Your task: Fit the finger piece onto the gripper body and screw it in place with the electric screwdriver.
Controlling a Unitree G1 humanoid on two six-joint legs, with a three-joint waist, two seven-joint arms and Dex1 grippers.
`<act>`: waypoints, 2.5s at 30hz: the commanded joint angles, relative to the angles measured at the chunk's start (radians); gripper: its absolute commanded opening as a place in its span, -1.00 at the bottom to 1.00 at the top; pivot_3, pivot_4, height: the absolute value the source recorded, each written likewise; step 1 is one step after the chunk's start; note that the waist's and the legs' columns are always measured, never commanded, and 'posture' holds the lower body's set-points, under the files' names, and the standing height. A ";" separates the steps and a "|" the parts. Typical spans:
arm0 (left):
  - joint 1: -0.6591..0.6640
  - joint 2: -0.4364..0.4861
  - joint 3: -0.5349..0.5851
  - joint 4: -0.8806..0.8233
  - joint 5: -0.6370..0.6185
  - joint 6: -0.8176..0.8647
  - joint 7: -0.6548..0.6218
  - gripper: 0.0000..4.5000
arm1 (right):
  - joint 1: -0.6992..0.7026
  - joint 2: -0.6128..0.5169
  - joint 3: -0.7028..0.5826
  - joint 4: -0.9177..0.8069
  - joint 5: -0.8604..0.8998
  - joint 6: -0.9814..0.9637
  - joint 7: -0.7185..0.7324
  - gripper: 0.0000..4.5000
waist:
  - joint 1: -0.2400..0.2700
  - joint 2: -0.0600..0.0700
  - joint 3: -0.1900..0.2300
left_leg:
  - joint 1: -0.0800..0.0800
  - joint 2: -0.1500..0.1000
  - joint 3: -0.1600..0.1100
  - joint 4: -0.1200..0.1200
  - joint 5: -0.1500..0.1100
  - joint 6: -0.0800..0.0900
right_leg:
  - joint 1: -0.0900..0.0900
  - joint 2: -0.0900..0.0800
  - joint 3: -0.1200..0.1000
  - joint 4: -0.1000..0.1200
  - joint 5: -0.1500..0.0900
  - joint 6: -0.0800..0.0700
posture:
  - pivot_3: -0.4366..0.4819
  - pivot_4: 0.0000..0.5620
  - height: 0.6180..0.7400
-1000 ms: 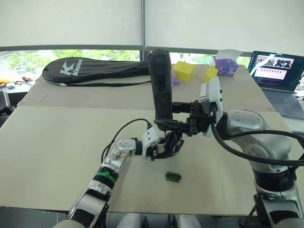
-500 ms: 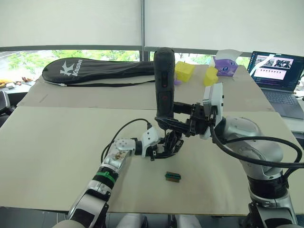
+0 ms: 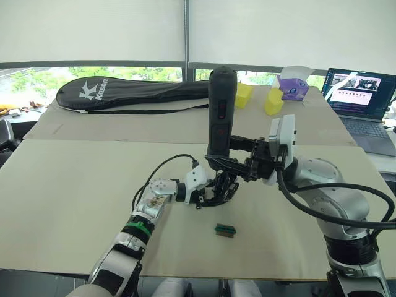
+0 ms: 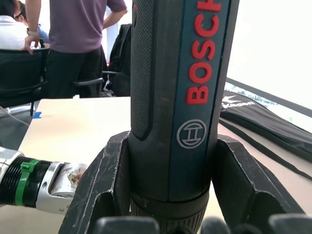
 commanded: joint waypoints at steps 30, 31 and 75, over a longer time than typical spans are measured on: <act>-0.009 0.001 -0.002 -0.020 -0.004 -0.020 -0.007 0.02 | 0.053 -0.075 0.063 0.049 -0.061 0.043 0.009 -0.13 | 0.000 -0.004 -0.016 | 0.002 0.000 0.000 -0.003 0.000 0.000 | 0.001 0.000 0.001 -0.001 0.000 0.000 | -0.05 -0.47 1.00; -0.007 0.001 -0.003 -0.021 -0.004 -0.020 -0.007 0.02 | 0.039 -0.071 0.043 0.031 -0.043 0.028 0.015 -0.13 | 0.000 -0.004 -0.016 | 0.002 0.000 0.000 -0.003 0.000 0.000 | 0.001 0.000 0.001 -0.001 0.000 0.000 | -0.05 -0.47 1.00; 0.288 0.653 0.253 -0.905 -0.331 0.464 -0.158 1.00 | -0.013 -0.704 0.012 0.517 0.373 0.878 -0.283 -0.13 | -0.002 0.008 0.004 | -0.005 0.003 0.004 -0.006 -0.002 0.004 | -0.004 -0.002 0.000 -0.005 0.000 0.000 | -0.05 -0.47 1.00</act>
